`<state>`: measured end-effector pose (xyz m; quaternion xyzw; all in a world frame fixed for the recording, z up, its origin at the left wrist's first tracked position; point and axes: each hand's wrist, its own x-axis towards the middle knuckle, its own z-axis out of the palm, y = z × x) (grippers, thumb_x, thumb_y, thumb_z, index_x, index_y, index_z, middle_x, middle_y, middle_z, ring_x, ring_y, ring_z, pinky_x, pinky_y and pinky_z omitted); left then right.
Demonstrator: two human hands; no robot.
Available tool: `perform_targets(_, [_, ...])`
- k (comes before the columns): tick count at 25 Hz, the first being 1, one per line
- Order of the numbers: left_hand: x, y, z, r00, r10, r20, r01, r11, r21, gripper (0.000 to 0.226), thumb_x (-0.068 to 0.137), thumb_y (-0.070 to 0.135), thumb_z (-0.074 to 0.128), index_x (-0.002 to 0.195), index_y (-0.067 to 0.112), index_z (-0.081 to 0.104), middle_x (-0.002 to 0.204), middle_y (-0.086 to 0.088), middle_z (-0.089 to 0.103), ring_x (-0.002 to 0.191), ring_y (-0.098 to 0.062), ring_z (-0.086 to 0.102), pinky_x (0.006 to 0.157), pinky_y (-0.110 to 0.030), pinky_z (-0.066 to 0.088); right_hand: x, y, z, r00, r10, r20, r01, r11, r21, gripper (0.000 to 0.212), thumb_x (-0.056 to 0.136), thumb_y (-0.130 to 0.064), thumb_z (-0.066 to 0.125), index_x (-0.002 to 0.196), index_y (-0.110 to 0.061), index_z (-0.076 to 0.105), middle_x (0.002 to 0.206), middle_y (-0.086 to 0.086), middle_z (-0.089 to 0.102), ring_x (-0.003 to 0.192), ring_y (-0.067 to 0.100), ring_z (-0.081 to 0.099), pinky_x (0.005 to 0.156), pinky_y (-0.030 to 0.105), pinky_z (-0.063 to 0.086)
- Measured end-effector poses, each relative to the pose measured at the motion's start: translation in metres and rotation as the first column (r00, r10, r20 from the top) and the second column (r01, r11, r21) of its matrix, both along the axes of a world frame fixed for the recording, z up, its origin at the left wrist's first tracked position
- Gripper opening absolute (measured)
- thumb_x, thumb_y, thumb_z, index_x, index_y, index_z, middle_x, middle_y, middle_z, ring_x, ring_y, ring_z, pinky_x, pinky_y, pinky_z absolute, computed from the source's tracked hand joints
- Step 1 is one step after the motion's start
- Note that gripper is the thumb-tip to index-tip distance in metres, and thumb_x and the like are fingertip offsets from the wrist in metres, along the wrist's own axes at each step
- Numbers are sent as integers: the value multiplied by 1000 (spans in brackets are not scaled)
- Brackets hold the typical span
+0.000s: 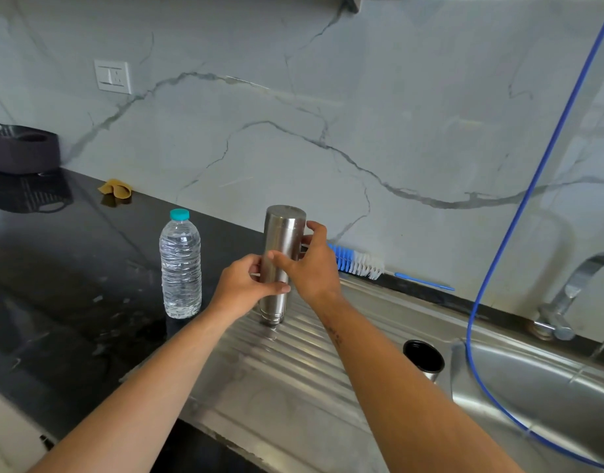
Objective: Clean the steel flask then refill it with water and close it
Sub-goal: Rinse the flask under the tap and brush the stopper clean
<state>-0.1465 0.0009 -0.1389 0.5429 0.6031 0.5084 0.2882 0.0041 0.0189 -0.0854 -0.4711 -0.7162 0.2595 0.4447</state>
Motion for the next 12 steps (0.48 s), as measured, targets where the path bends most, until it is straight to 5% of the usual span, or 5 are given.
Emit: perform_targets(12, [5, -9, 7, 1000, 18, -18, -17, 1000, 26, 72, 60, 28, 98, 122, 19, 63, 114, 4, 72, 102, -12, 70, 97, -38, 56, 0, -12, 6, 1000, 3, -12, -3, 999, -50, 103, 83, -40, 84, 159, -19, 18, 136, 4, 60, 120, 20, 62, 100, 33, 49])
